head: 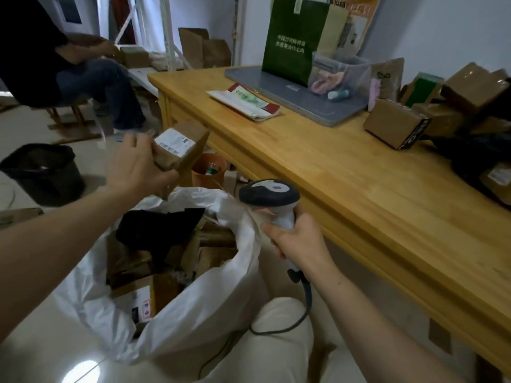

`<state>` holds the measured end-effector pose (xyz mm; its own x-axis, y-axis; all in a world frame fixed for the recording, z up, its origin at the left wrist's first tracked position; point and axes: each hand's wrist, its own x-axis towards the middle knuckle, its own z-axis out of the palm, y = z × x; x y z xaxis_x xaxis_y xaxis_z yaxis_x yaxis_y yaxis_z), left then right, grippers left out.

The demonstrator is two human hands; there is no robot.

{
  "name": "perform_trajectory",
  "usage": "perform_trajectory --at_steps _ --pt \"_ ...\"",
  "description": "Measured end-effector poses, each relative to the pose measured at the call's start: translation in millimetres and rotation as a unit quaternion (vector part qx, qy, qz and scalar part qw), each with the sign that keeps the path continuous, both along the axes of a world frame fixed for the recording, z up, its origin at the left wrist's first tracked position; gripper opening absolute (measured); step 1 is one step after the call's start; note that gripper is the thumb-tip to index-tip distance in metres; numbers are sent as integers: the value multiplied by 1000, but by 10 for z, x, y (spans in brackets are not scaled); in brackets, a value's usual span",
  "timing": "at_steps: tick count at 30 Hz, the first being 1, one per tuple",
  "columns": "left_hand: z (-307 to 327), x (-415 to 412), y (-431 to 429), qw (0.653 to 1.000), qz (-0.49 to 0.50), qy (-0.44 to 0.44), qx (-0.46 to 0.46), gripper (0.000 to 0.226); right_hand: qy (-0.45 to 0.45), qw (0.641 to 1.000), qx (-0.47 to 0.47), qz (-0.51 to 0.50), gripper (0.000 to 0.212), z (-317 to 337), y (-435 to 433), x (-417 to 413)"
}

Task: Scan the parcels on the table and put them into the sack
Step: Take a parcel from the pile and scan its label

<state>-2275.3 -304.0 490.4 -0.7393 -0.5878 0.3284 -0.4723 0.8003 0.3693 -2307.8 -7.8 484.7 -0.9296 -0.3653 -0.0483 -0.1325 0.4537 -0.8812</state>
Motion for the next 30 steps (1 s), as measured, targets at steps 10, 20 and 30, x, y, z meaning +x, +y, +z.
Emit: perform_trajectory --at_steps 10,20,30 --pt "-1265 357 409 962 24 -259 84 61 -18 999 28 10 33 -143 -117 62" --pt "-1790 160 424 910 123 -242 312 56 -55 998 17 -19 26 -133 98 10" --pt "-799 -521 1253 990 9 -79 117 64 -90 989 -67 -94 14 -32 366 -76"
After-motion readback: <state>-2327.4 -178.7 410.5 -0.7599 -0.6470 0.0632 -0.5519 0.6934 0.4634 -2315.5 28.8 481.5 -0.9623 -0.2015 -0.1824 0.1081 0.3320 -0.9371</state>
